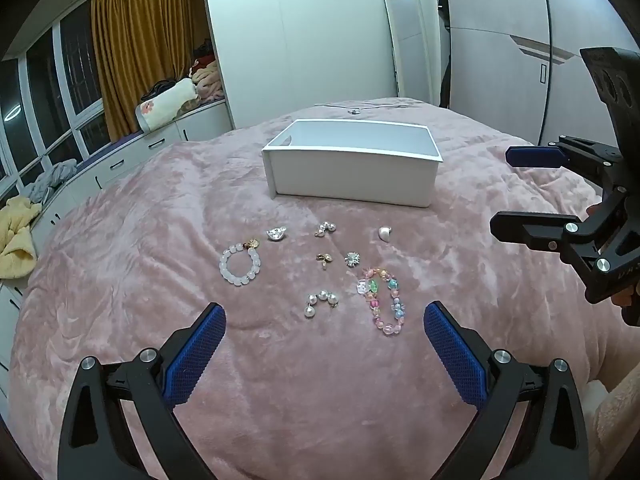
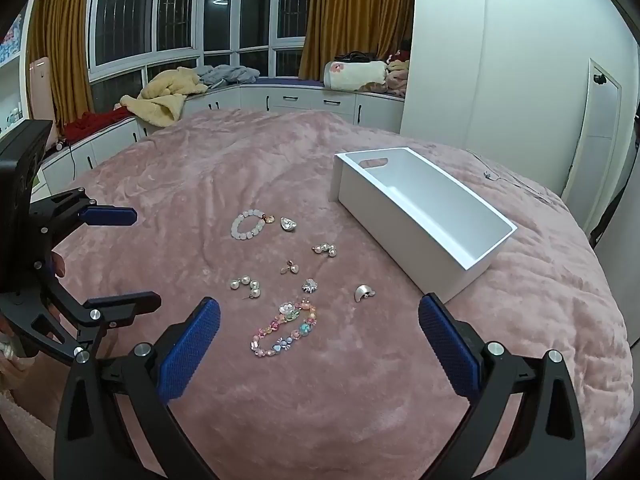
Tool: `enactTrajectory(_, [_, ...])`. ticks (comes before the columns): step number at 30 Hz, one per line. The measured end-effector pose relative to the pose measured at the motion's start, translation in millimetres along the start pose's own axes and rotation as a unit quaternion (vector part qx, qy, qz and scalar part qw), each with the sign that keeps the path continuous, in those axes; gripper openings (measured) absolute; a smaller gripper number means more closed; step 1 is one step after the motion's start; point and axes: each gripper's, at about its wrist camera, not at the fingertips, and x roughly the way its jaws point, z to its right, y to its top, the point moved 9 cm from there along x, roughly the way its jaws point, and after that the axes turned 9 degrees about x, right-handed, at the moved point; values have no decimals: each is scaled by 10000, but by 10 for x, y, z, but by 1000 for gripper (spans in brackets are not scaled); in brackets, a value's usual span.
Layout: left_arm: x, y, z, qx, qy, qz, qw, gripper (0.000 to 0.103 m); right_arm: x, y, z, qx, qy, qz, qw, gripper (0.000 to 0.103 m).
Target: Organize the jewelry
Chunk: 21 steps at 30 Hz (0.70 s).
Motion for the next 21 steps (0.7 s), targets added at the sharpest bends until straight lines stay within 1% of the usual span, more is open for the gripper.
enactTrajectory(1, [1, 1, 6, -2, -16, -6, 10000, 100, 3, -53, 34, -7, 19, 46, 10000, 98])
enactTrajectory(4, [-1, 6, -17, -1, -31, -15, 10000, 100, 8, -64, 34, 0, 27, 45, 10000, 98])
enactTrajectory(21, [-11, 39, 35, -30, -56, 28, 10000, 100, -14, -75, 33, 36, 33, 40, 10000, 98])
